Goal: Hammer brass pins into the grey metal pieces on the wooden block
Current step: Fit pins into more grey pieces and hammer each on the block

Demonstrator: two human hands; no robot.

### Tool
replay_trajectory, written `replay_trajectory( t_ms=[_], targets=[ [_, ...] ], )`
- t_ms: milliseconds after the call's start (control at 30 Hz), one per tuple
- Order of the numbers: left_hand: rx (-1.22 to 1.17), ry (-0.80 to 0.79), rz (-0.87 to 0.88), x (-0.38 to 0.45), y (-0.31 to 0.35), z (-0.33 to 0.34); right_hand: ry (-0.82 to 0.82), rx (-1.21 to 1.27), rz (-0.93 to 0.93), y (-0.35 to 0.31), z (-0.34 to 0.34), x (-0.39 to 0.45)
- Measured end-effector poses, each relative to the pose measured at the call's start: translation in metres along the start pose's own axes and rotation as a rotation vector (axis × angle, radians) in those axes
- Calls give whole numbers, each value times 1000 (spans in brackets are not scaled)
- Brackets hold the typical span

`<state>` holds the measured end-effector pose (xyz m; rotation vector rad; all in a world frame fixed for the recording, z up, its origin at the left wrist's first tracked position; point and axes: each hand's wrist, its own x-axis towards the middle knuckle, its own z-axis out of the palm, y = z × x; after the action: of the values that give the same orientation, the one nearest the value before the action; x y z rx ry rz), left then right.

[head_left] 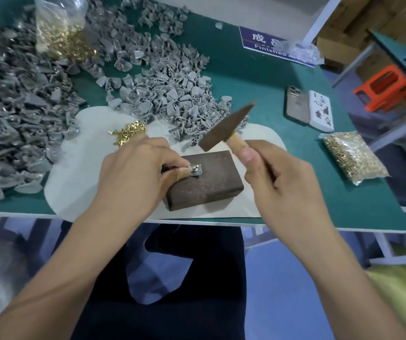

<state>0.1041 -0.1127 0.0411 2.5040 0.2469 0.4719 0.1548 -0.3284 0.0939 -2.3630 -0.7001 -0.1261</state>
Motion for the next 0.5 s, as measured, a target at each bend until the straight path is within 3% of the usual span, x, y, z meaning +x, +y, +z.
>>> replay_trajectory(
  t_ms=[167, 333, 433, 500],
  targets=[
    [11, 9, 5, 0, 1, 0, -126, -135, 51, 2, 10, -7],
    [-2, 14, 2, 1, 1, 0, 72, -34, 21, -4, 6, -7],
    [23, 11, 12, 0, 0, 1, -84, -91, 66, -1, 14, -11],
    [19, 10, 13, 0, -1, 1, -87, -121, 69, 0, 10, -9]
  ],
)
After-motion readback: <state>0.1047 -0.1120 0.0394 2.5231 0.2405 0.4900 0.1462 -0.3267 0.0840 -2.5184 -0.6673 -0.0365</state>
